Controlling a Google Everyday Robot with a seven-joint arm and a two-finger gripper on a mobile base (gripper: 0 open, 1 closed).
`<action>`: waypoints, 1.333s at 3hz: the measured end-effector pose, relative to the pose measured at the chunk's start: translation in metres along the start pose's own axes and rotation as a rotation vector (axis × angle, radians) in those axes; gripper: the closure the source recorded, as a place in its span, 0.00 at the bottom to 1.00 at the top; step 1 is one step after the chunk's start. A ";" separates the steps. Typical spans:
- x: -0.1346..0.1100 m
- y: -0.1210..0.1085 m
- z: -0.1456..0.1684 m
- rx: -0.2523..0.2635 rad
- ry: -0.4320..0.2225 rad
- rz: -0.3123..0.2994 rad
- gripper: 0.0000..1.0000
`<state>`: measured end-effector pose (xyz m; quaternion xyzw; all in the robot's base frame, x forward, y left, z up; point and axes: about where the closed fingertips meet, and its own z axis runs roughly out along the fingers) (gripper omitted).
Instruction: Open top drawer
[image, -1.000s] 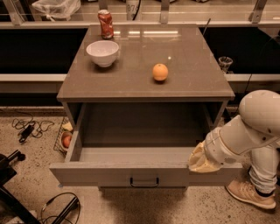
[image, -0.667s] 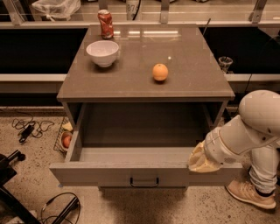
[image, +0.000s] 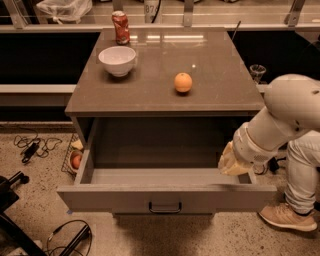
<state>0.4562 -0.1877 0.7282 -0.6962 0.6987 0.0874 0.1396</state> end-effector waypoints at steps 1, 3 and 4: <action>0.002 -0.019 -0.009 0.002 0.050 -0.007 1.00; 0.015 -0.037 0.048 0.011 0.031 -0.007 1.00; 0.024 -0.057 0.066 0.031 0.023 -0.027 1.00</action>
Offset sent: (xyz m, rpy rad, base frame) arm 0.0357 -0.0009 -0.0383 -0.0422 0.0064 -0.0202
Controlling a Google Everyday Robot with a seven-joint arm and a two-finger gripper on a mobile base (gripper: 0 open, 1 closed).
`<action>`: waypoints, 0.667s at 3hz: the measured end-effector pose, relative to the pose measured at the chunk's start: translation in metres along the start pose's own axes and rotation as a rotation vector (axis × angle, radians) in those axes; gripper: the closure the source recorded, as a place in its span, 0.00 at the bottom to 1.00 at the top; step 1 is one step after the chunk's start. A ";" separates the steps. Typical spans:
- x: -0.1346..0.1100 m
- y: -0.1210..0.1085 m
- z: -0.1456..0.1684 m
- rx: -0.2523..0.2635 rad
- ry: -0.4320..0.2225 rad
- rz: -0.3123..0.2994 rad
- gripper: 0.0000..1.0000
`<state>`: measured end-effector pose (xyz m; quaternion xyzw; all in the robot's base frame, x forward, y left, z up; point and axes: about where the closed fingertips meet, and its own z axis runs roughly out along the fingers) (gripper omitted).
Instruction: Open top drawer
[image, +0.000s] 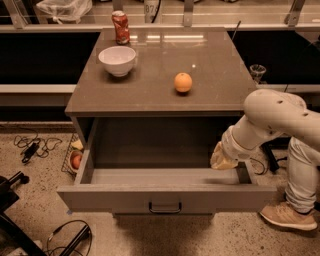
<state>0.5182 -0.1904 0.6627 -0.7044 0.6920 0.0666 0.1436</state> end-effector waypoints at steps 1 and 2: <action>0.006 -0.003 0.017 0.008 -0.021 0.010 1.00; -0.007 0.025 0.031 -0.010 -0.012 0.064 1.00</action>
Offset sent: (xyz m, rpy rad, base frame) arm -0.0494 0.0261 -0.0441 0.0084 0.0840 -0.1047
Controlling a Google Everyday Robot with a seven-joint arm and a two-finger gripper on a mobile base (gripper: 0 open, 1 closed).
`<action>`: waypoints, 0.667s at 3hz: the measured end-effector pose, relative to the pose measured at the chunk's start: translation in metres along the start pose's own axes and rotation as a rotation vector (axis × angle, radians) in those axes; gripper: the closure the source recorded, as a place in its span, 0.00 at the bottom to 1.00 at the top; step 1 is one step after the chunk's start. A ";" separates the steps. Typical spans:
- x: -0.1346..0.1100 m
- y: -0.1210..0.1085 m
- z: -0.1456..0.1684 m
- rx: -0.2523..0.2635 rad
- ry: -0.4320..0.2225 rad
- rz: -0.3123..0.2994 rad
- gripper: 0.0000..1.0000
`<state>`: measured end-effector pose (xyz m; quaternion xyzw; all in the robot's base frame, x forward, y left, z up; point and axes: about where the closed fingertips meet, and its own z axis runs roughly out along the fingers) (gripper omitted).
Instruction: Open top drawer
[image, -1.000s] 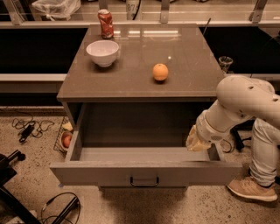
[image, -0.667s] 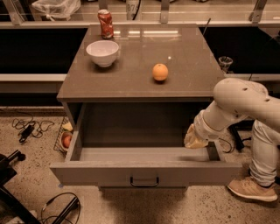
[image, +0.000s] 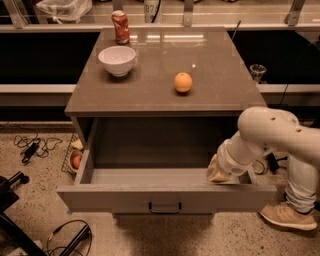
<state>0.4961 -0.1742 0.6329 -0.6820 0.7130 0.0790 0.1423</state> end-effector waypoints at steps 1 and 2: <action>-0.016 0.037 -0.003 0.001 0.020 0.053 1.00; -0.017 0.038 -0.004 -0.001 0.023 0.054 0.98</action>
Offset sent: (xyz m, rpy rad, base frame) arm -0.1314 0.0693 0.0502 -0.1889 0.0744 -0.1184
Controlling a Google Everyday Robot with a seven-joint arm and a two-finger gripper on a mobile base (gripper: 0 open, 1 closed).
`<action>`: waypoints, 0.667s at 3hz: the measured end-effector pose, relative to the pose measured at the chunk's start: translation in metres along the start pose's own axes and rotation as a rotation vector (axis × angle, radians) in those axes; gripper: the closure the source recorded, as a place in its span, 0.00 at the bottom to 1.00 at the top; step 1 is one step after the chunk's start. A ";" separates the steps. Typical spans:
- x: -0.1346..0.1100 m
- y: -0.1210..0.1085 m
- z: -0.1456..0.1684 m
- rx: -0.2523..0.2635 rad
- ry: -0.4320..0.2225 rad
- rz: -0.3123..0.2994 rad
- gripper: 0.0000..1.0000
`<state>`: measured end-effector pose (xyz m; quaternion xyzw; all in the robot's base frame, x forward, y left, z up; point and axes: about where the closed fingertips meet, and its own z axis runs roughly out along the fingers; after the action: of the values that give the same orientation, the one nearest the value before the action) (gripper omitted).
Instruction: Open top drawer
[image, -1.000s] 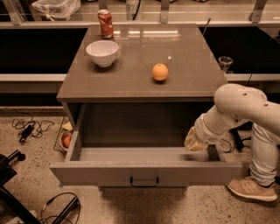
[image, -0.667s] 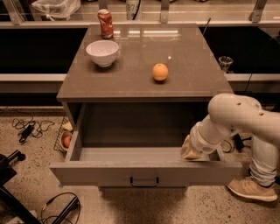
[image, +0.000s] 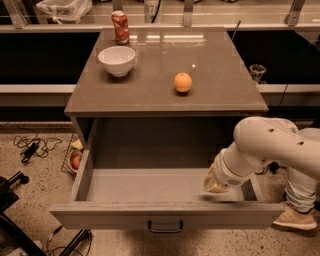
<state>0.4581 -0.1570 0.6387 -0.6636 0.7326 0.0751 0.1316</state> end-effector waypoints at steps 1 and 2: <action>-0.021 0.041 -0.017 -0.025 0.063 0.006 0.77; -0.024 0.047 -0.028 -0.004 0.078 0.022 0.53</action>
Offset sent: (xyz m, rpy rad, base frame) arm -0.0314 0.0156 0.0150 -0.0460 0.0255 -0.0021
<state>0.4112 -0.1372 0.6695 -0.6583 0.7441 0.0521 0.1008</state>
